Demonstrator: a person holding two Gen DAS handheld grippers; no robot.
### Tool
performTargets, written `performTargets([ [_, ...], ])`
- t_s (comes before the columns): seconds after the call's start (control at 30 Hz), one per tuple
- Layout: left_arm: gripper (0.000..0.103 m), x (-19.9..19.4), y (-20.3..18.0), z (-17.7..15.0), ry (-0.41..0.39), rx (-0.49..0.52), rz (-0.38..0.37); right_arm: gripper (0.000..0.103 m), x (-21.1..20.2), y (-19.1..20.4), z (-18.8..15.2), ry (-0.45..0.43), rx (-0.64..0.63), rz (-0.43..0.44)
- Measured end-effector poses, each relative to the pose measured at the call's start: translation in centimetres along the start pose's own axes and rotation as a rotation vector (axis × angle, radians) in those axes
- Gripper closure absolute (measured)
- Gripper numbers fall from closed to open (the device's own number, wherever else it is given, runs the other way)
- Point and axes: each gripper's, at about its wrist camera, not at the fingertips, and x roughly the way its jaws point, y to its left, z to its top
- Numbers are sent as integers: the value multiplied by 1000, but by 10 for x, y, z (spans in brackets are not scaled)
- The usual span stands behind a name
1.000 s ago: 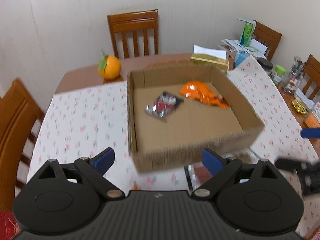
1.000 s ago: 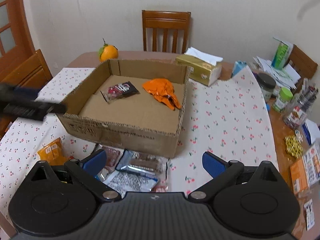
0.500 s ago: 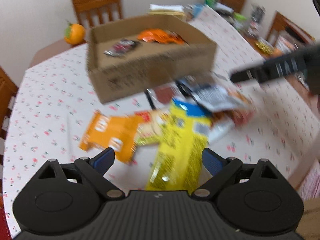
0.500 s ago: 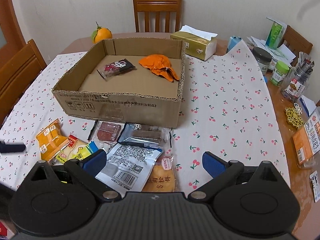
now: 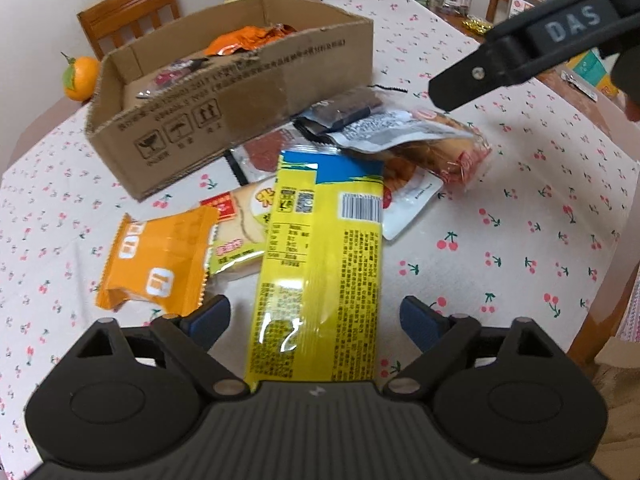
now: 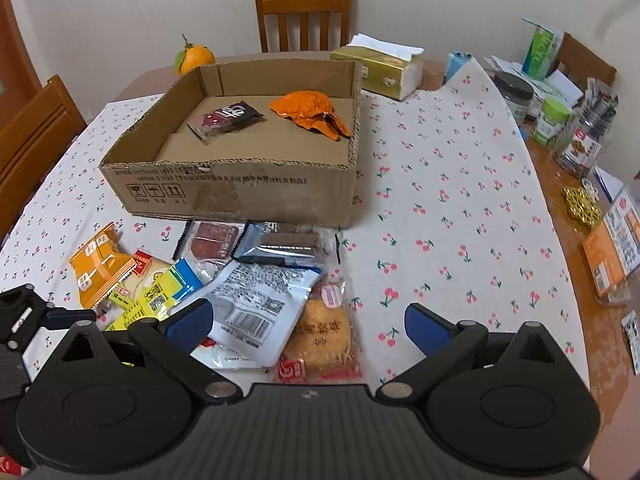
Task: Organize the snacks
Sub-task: 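Grasp the long yellow-and-blue packet with the left gripper, then grasp the white-and-blue packet with the right gripper while the left gripper holds the yellow packet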
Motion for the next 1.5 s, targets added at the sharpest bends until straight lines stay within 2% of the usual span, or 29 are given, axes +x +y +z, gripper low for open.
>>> performTargets([
  [0.07, 19, 3, -1, 2, 2, 11, -7, 0, -1, -2, -2, 0, 8, -6],
  [0.13, 27, 4, -1, 3, 2, 27, -17, 0, -1, -4, -2, 0, 13, -12],
  [0.2, 30, 6, 0, 6, 0, 22, -24, 0, -1, -7, -3, 1, 24, -12],
  [0.3, 41, 6, 1, 9, 0, 8, -43, 0, -1, -8, -3, 1, 29, -13],
  [0.37, 44, 7, 2, 9, 2, -1, -45, 0, 0, -8, -3, 2, 30, -11],
  [0.63, 45, -4, 9, -3, 31, -81, -26, 0, 7, -3, 0, 19, 12, 5],
  [0.87, 45, -17, 20, -20, 45, -160, 21, 0, 20, 10, 7, 41, -19, 45],
  [0.93, 40, -19, 22, -23, 48, -171, 32, 0, 27, 17, 12, 49, -39, 52],
  [1.07, 37, -20, 21, -25, 42, -174, 41, 0, 45, 35, 21, 52, -97, 46],
  [1.23, 37, -19, 19, -24, 39, -185, 39, 0, 71, 49, 23, 96, -135, 16],
  [1.43, 37, -22, 22, -23, 33, -193, 31, 0, 69, 35, 4, 115, -148, -36],
  [1.5, 37, -20, 22, -22, 32, -193, 31, 0, 65, 24, -2, 125, -129, -29],
])
